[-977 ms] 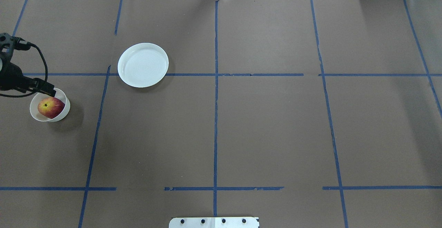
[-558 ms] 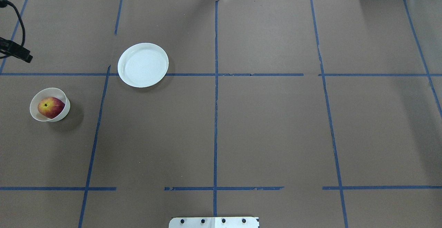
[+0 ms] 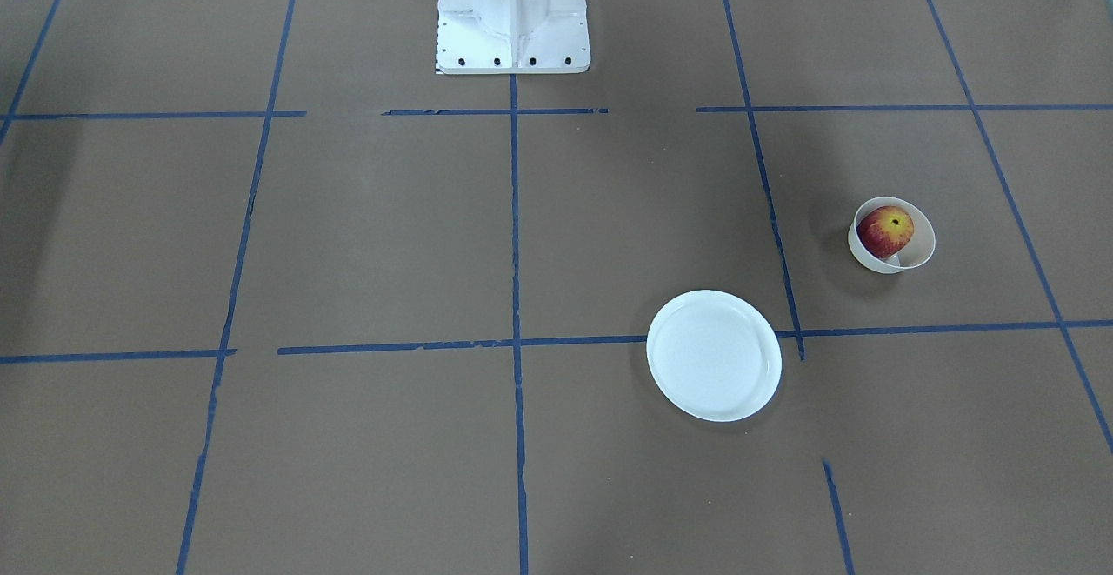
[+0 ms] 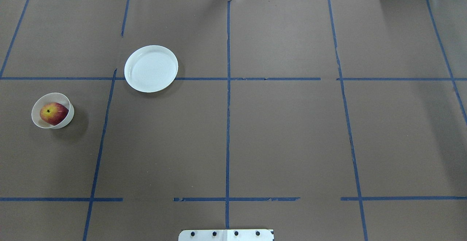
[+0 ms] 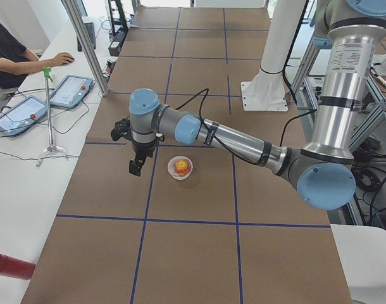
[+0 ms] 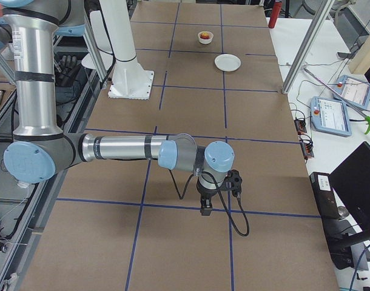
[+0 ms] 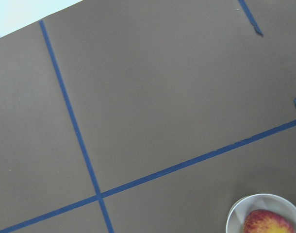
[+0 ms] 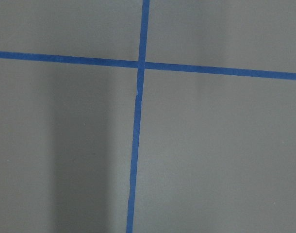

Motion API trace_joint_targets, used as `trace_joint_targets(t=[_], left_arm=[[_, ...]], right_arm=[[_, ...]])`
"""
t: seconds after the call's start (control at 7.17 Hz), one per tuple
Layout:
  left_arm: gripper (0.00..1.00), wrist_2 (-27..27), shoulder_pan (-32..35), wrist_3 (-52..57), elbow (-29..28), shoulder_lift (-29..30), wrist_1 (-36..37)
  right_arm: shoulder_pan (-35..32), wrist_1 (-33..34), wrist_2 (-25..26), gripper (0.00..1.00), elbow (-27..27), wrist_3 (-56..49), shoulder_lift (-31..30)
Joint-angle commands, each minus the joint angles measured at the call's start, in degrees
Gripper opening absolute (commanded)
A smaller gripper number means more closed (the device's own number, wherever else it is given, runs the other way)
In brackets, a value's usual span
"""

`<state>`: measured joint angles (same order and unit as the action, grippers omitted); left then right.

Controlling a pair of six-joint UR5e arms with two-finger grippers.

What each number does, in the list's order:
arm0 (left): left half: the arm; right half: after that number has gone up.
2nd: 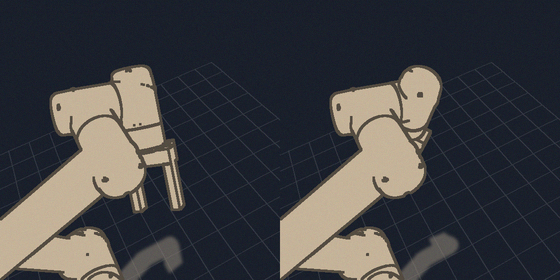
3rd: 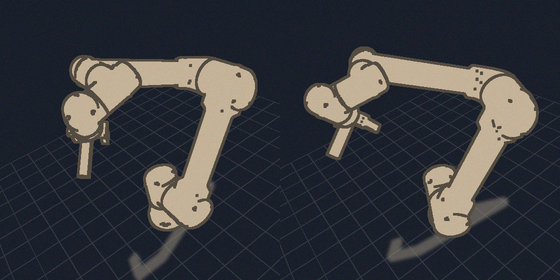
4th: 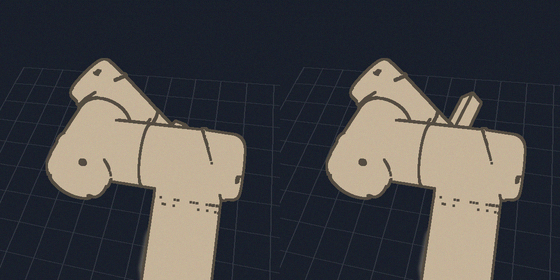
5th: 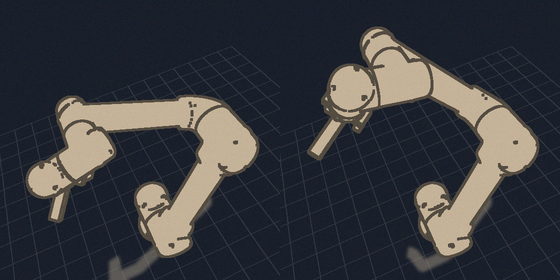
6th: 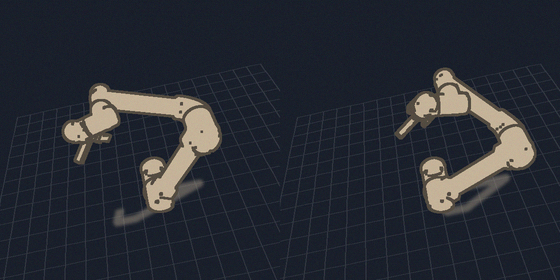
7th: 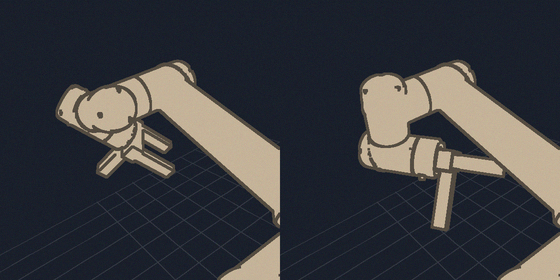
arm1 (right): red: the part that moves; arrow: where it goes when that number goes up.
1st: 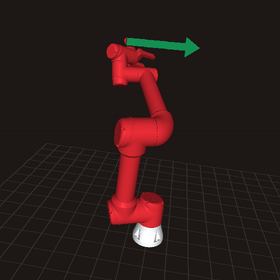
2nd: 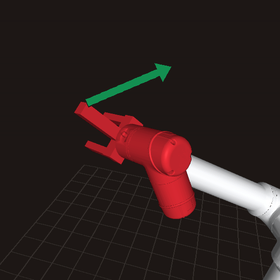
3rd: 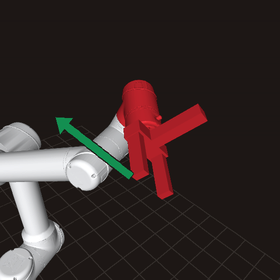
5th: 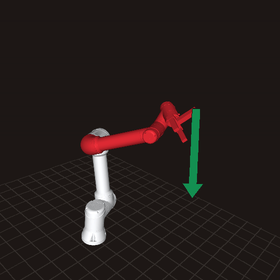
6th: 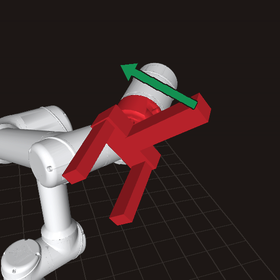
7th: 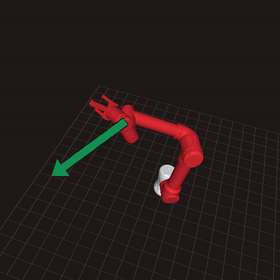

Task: Move apple from plate to bowl

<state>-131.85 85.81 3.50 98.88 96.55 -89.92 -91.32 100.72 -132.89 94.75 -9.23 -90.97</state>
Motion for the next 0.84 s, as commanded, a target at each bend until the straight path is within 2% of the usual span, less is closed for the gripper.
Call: trace_joint_targets(t=[0.0,0.42,0.7], left_arm=[[1.00,-1.74,2.25,1.16,-3.43,-4.94,1.67],[1.00,-3.24,5.24,1.25,-3.52,-11.01,1.59],[1.00,-3.15,6.91,1.34,-3.61,-12.09,1.59]], right_arm=[[0.00,0.00,0.00,1.00,0.00,0.00,0.00],[0.00,0.00,0.00,1.00,0.00,0.00,0.00],[0.00,0.00,0.00,1.00,0.00,0.00,0.00]])
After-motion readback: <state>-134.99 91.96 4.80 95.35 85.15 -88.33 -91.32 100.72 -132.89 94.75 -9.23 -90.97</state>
